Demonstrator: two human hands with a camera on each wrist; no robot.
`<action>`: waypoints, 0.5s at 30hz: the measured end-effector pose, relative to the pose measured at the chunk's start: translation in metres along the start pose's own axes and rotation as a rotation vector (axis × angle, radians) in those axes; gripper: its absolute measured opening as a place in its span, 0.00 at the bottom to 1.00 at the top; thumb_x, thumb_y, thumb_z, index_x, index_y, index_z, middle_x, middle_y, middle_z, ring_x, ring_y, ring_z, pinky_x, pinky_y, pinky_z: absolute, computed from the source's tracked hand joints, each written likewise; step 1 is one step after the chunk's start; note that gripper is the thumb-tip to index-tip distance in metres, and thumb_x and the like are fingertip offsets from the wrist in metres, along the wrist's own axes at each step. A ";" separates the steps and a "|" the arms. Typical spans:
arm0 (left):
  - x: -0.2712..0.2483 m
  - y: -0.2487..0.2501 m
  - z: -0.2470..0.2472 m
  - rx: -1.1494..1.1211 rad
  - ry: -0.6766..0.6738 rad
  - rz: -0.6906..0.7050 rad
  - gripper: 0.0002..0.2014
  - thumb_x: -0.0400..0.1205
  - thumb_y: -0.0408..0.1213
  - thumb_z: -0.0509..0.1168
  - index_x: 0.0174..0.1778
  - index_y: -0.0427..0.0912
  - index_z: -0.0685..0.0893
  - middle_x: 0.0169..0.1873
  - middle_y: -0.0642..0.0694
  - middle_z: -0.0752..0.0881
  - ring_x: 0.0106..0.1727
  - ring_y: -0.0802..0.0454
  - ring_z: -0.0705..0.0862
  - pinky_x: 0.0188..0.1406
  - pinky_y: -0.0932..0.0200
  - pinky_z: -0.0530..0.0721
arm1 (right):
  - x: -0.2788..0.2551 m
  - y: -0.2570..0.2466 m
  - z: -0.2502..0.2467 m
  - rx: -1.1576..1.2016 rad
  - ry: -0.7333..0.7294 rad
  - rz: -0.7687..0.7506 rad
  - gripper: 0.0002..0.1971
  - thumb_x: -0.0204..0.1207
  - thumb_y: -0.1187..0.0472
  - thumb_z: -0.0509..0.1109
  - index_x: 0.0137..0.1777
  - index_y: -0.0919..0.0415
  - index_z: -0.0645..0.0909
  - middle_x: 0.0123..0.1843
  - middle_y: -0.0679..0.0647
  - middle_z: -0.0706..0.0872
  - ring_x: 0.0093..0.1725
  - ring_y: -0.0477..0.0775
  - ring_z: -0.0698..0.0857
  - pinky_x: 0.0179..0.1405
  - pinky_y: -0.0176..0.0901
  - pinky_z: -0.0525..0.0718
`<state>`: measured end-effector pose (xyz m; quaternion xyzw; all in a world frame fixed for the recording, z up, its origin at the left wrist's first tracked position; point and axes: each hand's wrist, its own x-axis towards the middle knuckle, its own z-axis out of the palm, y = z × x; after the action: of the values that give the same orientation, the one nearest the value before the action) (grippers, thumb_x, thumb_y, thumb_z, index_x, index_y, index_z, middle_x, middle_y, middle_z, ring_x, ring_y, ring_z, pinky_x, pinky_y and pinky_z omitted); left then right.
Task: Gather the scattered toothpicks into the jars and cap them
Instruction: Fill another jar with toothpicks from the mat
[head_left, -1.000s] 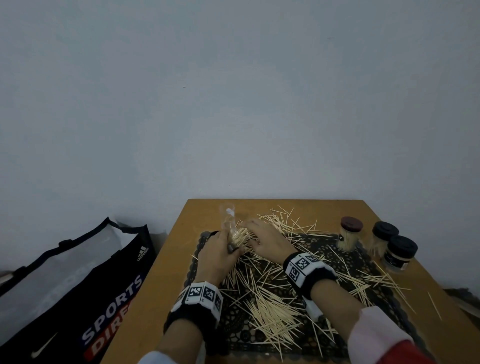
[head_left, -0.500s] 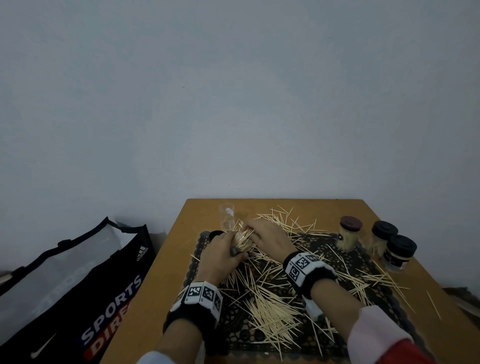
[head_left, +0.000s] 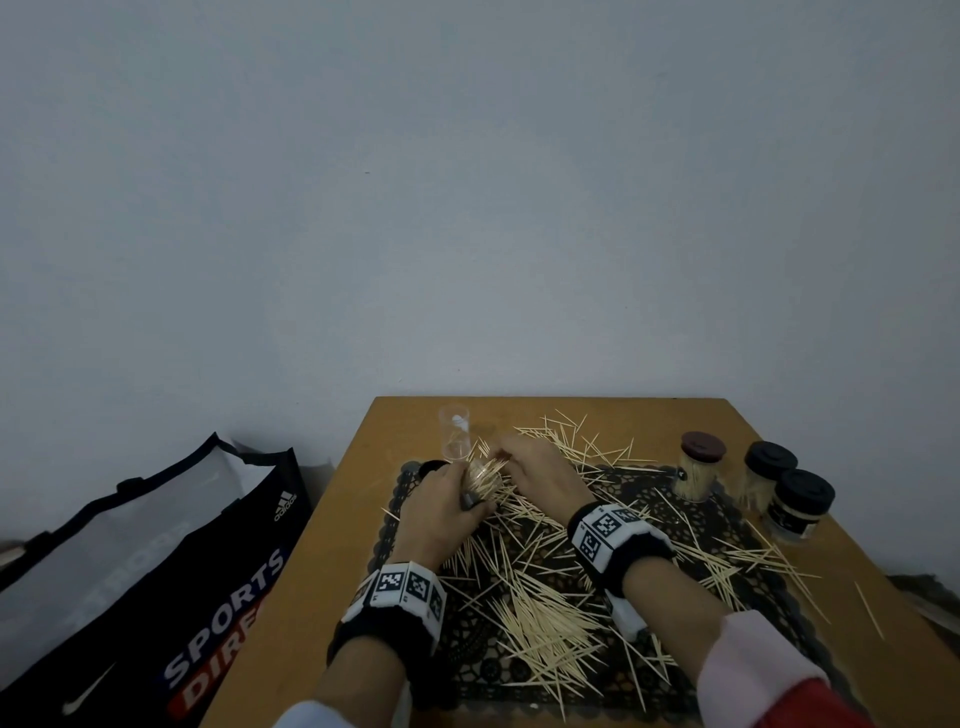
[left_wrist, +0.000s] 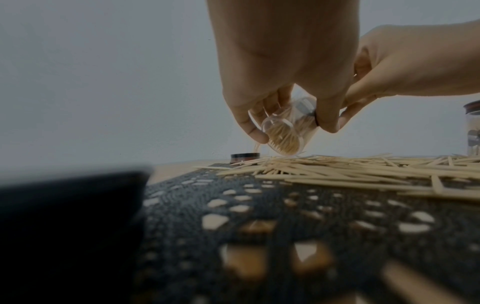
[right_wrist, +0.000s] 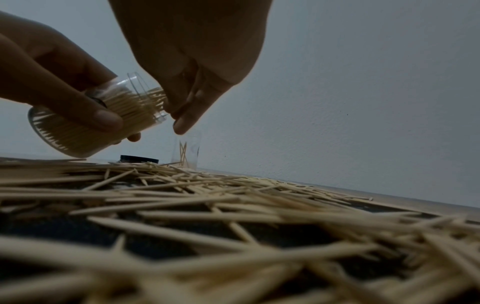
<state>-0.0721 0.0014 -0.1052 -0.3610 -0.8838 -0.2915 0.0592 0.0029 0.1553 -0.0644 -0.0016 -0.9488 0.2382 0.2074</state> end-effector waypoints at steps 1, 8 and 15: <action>0.000 0.000 0.000 -0.003 0.000 0.003 0.22 0.76 0.55 0.73 0.62 0.49 0.79 0.52 0.53 0.84 0.51 0.53 0.82 0.47 0.53 0.83 | 0.000 0.000 0.000 0.005 -0.001 -0.013 0.12 0.76 0.75 0.65 0.55 0.64 0.85 0.48 0.59 0.89 0.45 0.56 0.86 0.40 0.36 0.75; -0.002 0.002 -0.002 -0.038 0.021 -0.004 0.19 0.77 0.57 0.70 0.55 0.49 0.79 0.46 0.54 0.83 0.46 0.53 0.82 0.40 0.56 0.78 | 0.002 0.002 0.003 0.025 -0.013 -0.079 0.22 0.72 0.77 0.64 0.63 0.60 0.84 0.46 0.58 0.90 0.26 0.40 0.74 0.25 0.26 0.70; -0.001 0.005 -0.003 -0.045 0.015 0.002 0.18 0.78 0.59 0.69 0.51 0.49 0.76 0.39 0.56 0.78 0.40 0.54 0.79 0.35 0.57 0.71 | 0.003 0.007 0.009 0.018 0.117 -0.151 0.13 0.84 0.65 0.62 0.64 0.61 0.84 0.61 0.53 0.87 0.58 0.49 0.85 0.61 0.37 0.79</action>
<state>-0.0682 0.0017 -0.1010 -0.3611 -0.8761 -0.3141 0.0581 -0.0043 0.1580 -0.0739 0.0579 -0.9302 0.2301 0.2800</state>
